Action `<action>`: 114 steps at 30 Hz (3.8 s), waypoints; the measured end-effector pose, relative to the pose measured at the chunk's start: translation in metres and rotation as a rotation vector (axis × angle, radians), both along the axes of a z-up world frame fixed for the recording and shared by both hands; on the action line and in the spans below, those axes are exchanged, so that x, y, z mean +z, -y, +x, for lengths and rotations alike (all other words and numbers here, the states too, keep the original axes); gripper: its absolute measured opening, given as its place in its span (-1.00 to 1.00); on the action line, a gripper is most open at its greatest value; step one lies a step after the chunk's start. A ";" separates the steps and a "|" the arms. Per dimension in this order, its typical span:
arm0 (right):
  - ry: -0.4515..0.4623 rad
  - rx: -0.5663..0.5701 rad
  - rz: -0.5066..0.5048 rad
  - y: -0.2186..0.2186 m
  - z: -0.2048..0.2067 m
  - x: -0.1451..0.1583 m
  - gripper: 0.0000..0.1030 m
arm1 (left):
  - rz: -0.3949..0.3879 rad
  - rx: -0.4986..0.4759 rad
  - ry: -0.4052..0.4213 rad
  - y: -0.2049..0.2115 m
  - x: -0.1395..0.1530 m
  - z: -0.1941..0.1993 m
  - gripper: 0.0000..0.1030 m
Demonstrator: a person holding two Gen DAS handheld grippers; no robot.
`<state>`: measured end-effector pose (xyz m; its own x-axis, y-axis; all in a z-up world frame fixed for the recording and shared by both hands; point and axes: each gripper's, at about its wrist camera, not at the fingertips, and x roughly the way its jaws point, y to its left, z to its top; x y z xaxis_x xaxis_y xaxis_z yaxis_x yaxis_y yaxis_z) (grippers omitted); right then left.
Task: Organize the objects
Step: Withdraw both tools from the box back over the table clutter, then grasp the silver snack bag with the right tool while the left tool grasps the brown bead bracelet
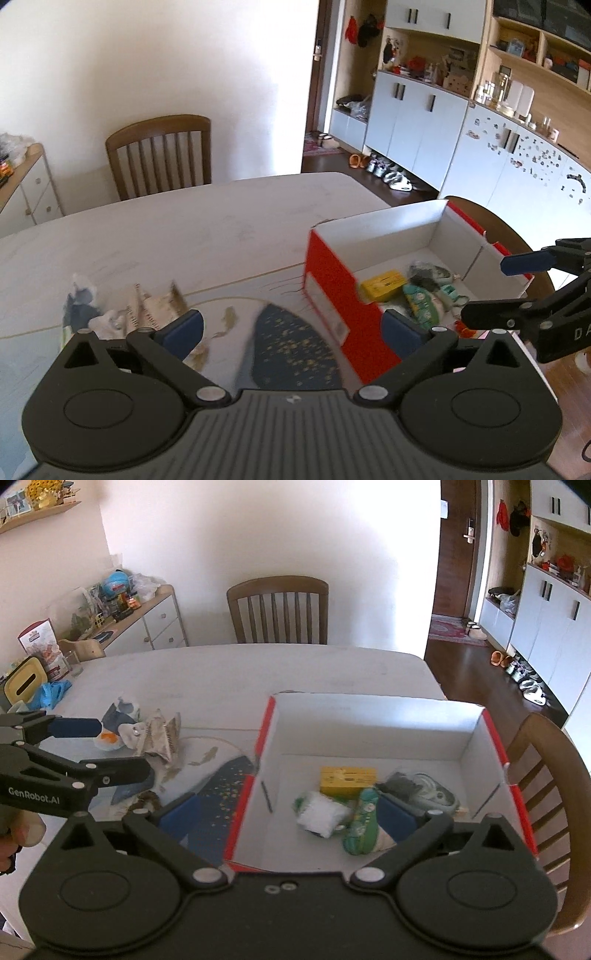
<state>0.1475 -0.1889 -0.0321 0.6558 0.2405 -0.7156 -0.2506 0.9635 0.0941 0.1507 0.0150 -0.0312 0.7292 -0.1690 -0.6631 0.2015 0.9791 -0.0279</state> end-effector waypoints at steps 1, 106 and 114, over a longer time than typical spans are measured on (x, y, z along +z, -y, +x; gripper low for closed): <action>-0.001 0.001 0.002 -0.004 0.000 0.000 0.97 | -0.006 0.002 0.002 -0.005 -0.002 -0.002 1.00; -0.266 0.218 -0.057 -0.210 0.146 -0.080 -0.07 | 0.019 0.051 -0.233 -0.094 -0.128 0.014 -0.80; -0.238 0.187 -0.025 -0.182 0.124 -0.055 -0.07 | 0.021 0.071 -0.239 -0.092 -0.125 0.010 -0.81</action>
<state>0.2714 -0.0064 -0.0868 0.4146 0.3218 -0.8512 -0.3979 0.9053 0.1484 0.1603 0.1066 -0.1561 0.5604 -0.1073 -0.8212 0.1227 0.9914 -0.0458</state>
